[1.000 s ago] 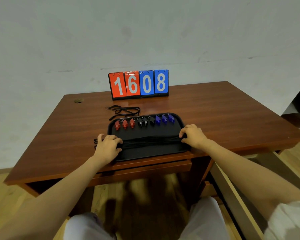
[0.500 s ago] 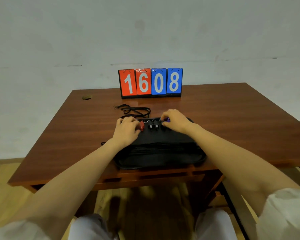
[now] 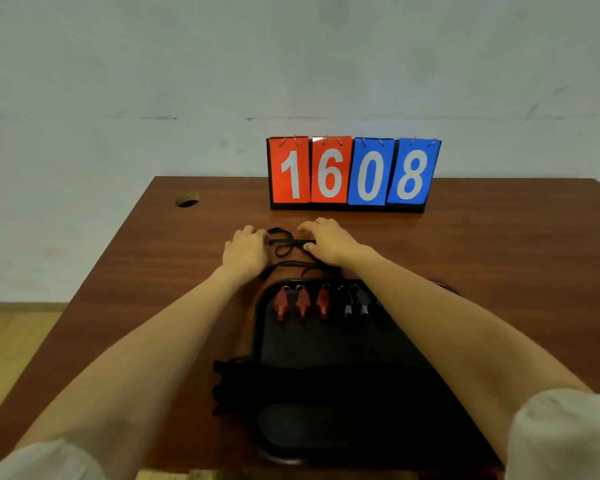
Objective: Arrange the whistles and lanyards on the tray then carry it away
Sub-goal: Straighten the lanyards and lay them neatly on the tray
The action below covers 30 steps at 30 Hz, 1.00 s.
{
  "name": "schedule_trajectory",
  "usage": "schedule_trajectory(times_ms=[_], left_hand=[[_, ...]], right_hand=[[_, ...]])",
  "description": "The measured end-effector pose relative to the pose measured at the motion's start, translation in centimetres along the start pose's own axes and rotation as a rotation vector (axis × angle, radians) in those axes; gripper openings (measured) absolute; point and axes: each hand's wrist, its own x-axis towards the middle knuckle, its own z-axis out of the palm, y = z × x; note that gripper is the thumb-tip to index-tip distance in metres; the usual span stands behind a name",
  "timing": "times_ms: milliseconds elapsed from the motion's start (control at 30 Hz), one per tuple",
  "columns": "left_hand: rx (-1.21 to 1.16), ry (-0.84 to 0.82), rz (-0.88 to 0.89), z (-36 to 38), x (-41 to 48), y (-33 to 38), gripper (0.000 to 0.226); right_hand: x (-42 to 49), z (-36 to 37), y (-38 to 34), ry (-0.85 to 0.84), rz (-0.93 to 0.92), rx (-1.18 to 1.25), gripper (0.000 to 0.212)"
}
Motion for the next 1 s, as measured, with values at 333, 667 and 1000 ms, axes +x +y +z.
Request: schedule_trajectory(times_ms=[333, 667, 1000], left_hand=[[0.084, -0.089, 0.035, 3.8, 3.1, -2.0, 0.050], [0.200, -0.051, -0.087, 1.7, 0.6, -0.3, 0.042], [-0.907, 0.020, 0.064, -9.0, -3.6, 11.2, 0.047]], right_hand=[[3.5, 3.0, 2.8, 0.178, 0.121, -0.072, 0.018], [-1.9, -2.9, 6.9, 0.333, 0.287, 0.238, 0.011], [-9.2, -10.7, 0.1, 0.473, -0.060, 0.363, 0.006]])
